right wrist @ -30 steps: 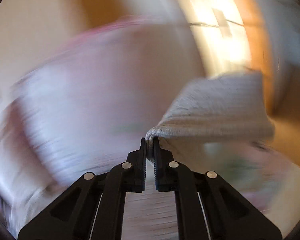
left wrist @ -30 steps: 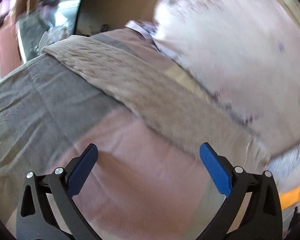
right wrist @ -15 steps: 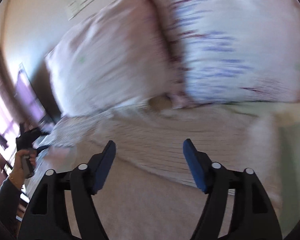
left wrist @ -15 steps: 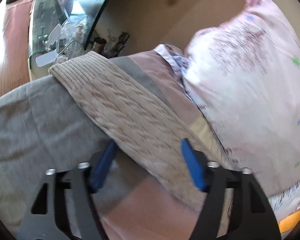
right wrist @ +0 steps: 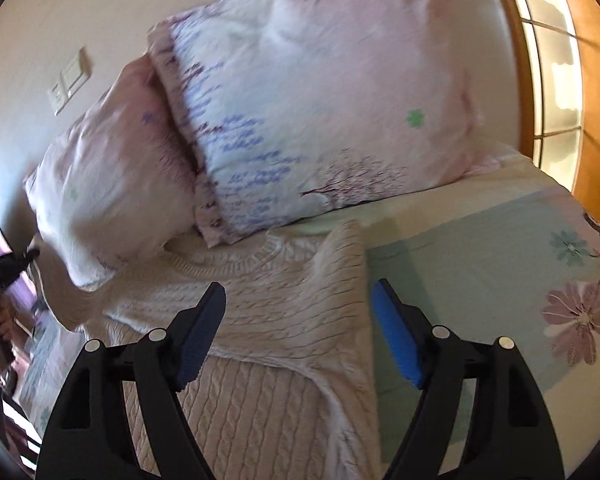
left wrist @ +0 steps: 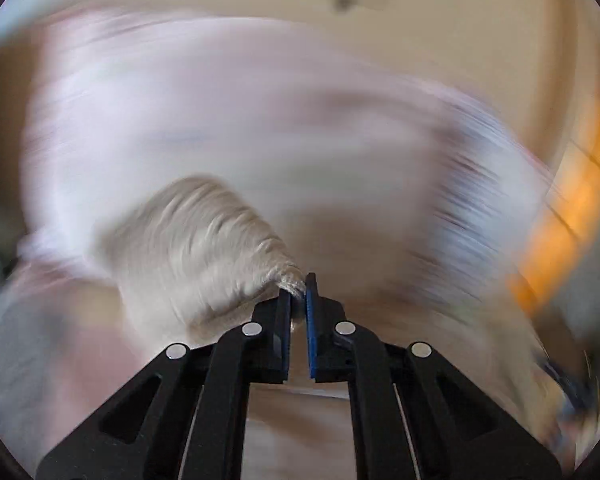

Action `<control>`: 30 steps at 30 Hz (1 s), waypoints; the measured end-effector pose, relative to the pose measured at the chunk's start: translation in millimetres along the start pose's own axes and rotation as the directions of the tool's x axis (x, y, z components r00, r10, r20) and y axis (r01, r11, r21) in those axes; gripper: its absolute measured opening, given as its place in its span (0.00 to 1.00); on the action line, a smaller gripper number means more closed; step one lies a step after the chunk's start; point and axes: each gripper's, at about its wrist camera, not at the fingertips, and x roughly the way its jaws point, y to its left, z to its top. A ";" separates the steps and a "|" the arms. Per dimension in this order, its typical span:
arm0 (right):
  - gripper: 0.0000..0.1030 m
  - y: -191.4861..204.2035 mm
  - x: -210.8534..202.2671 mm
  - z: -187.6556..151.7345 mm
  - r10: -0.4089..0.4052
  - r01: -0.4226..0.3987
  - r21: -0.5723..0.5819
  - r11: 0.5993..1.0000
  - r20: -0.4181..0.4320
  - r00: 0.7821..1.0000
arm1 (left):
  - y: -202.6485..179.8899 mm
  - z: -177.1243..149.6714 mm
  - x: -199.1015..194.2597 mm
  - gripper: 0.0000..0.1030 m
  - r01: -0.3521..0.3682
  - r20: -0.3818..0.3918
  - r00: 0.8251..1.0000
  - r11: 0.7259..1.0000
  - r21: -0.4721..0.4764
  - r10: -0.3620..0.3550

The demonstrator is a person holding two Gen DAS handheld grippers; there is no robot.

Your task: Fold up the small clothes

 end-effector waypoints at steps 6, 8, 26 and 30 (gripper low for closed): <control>0.75 -23.9 -5.6 -29.1 0.006 0.000 0.045 0.999 -0.126 0.992 | -136.7 -78.8 62.2 0.46 0.246 -0.311 0.936 0.939 0.240 -0.165; 0.75 -38.4 -21.6 -45.7 0.018 -0.006 0.074 0.997 -0.163 0.987 | -116.6 -99.5 44.0 0.56 0.199 -0.311 0.943 0.950 0.242 -0.118; 0.14 -46.5 -92.1 -190.9 0.507 -0.310 0.496 0.811 -0.332 0.795 | 14.2 -242.8 -117.1 0.53 0.065 -0.352 0.926 0.975 -0.210 -0.138; 0.07 -37.4 -92.9 -184.9 0.540 -0.359 0.490 0.794 -0.300 0.786 | -1.7 -252.6 -119.0 0.32 0.065 -0.382 0.914 0.979 -0.195 -0.137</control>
